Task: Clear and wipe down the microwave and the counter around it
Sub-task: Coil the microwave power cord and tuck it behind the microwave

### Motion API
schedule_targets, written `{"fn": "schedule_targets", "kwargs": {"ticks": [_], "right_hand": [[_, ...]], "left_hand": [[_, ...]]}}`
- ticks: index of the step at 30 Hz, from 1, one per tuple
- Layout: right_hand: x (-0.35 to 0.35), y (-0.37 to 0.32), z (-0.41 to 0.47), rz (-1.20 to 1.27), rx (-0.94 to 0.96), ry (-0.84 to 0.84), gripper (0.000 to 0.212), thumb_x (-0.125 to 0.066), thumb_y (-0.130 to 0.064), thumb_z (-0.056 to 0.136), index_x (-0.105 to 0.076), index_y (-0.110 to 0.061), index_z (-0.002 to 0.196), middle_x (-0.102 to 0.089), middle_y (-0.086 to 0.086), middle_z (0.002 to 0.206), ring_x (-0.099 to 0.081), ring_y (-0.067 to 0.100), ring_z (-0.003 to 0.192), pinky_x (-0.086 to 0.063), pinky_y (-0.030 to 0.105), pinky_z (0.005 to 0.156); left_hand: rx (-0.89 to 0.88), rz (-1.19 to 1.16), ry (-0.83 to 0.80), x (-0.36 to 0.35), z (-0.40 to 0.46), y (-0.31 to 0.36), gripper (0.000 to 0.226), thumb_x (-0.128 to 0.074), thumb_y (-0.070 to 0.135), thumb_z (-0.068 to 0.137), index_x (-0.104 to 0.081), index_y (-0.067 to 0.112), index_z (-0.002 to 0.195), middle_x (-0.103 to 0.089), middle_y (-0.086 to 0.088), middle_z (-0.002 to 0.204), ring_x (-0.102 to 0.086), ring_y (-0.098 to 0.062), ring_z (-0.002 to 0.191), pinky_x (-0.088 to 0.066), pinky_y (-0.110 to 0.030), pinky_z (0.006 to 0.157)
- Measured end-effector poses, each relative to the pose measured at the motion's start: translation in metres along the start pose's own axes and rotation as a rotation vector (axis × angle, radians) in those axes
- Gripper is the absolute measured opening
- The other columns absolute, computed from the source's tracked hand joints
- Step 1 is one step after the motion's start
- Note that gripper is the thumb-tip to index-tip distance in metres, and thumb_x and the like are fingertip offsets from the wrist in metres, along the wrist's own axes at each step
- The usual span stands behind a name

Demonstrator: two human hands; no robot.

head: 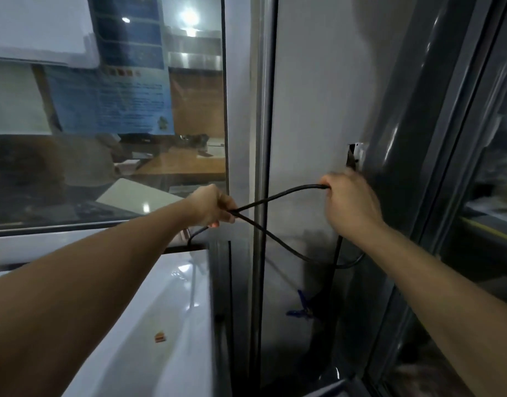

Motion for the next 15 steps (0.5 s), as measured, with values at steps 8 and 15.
{"fn": "schedule_targets", "kwargs": {"ticks": [8,15], "right_hand": [[-0.086,-0.089,-0.006,0.076,0.183,-0.298,0.022,-0.045,-0.015,0.096,-0.055,-0.010,0.116,-0.058,0.008,0.110,-0.055,0.027,0.100,-0.039,0.037,0.086],[-0.121,-0.064,-0.009,0.579,-0.105,-0.258,0.024,-0.040,-0.016,0.099,-0.060,-0.019,0.085,-0.052,-0.013,0.073,-0.047,0.001,0.065,-0.031,0.012,0.051]], "left_hand": [[-0.049,0.070,0.022,0.009,0.002,-0.003,0.010,-0.068,0.013,0.084,-0.071,0.019,0.090,-0.068,0.003,0.087,-0.057,-0.009,0.065,-0.044,-0.011,0.049],[-0.105,0.125,0.092,0.020,0.008,-0.029,0.012,-0.068,0.013,0.084,-0.072,0.011,0.095,-0.069,-0.004,0.094,-0.061,-0.014,0.085,-0.043,-0.017,0.067]]}}
Point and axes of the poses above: each hand's wrist, its own z-axis towards the middle knuckle, its own x-axis out of the back of the hand, y = z × x, the point moved 10 cm from there along z, towards the middle knuckle
